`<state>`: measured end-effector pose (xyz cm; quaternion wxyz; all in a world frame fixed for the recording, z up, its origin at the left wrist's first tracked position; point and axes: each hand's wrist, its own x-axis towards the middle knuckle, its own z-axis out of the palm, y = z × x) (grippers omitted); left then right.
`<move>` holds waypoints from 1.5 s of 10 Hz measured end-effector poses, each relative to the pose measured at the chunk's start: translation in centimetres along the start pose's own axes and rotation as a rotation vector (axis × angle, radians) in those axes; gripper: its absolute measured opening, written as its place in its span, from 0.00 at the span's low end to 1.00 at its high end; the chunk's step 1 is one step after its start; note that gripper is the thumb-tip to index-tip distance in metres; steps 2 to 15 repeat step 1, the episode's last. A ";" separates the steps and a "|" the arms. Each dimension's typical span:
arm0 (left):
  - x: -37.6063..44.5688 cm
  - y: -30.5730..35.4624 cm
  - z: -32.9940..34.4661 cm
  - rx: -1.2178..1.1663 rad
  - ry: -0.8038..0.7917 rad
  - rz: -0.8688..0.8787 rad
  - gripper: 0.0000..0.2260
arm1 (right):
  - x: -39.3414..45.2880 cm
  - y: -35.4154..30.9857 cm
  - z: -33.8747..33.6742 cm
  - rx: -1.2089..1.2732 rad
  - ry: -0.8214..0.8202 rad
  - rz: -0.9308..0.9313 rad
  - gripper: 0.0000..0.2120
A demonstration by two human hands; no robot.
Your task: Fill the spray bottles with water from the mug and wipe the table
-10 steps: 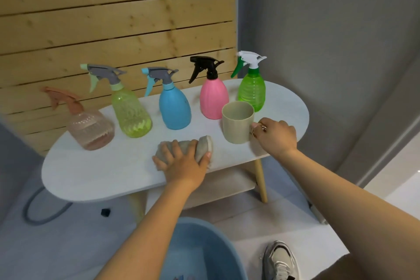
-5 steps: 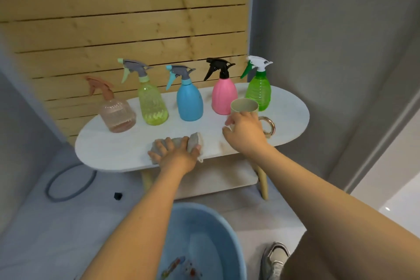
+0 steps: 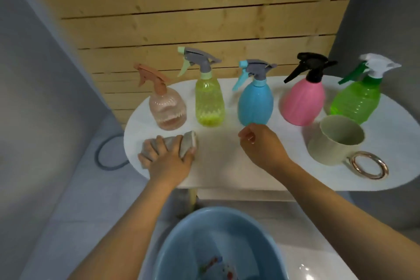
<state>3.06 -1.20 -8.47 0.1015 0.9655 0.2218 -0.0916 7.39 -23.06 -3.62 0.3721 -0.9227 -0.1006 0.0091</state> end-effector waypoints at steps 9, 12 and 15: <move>-1.1 1.2 -2.8 0.041 -0.150 -0.002 0.30 | 0.8 -2.8 -1.3 -0.010 -0.083 0.050 0.11; -1.1 1.2 -2.8 0.041 -0.150 -0.002 0.30 | 0.8 -2.8 -1.3 -0.010 -0.083 0.050 0.11; -1.1 1.2 -2.8 0.041 -0.150 -0.002 0.30 | 0.8 -2.8 -1.3 -0.010 -0.083 0.050 0.11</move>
